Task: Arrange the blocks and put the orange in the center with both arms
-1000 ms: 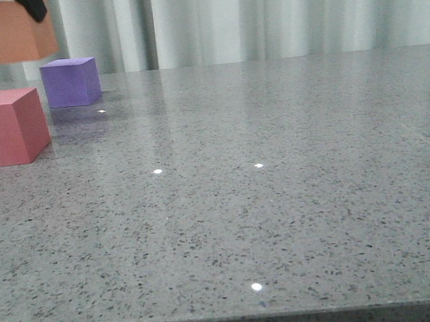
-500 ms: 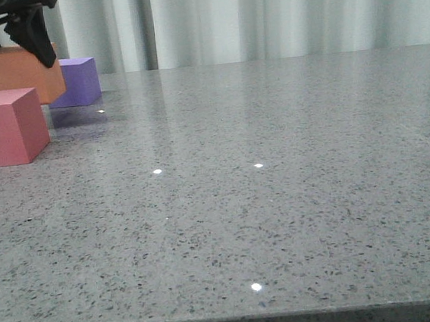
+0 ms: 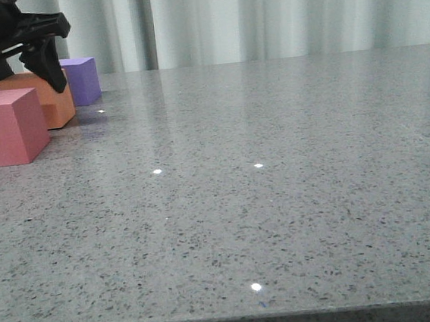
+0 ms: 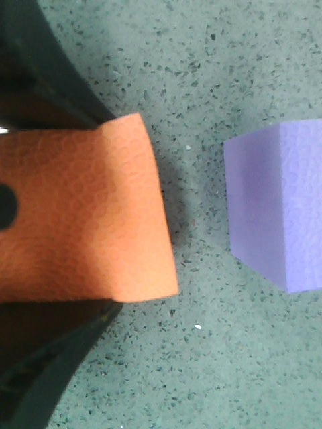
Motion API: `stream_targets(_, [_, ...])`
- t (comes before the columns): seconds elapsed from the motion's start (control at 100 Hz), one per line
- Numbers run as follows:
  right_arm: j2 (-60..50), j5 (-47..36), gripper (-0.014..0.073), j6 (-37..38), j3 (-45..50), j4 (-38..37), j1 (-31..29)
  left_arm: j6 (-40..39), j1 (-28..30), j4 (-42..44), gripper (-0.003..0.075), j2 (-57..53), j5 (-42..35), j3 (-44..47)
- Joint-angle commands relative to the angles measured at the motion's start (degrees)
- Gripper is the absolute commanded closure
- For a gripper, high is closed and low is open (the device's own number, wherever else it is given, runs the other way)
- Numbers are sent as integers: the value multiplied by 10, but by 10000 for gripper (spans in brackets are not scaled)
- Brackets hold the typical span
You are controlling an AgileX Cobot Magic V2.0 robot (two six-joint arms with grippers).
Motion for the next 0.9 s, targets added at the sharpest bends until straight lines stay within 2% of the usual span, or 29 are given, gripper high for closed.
stream_targets(0.0, [-1, -48, 662, -5, -14, -7, -3, -1, 1, -9, 425, -19, -19, -14])
stream_targets(0.06, [-1, -48, 662, -5, -14, -7, -3, -1, 1, -9, 339, -18, -18, -14])
stream_targets(0.18, [-1, -48, 662, -5, -14, -7, -3, -1, 1, -9, 92, -18, -16, -14])
stream_targets(0.25, [-1, -48, 662, -5, -14, -7, -3, -1, 1, -8, 22, -18, -13, -14])
stream_targets(0.35, [-1, -48, 662, -5, -14, -7, -3, -1, 1, -8, 52, -22, -13, -14])
stream_targets(0.5, [-1, -48, 662, -5, -14, -7, -3, -1, 1, -8, 59, -54, -16, -20])
stream_targets(0.75, [-1, -48, 662, -5, -14, -7, -3, -2, 1, 12, 59, -187, -24, -8])
stream_targets(0.89, [-1, -48, 662, -5, -14, -7, -3, -6, 1, 30, 59, -292, -58, 54])
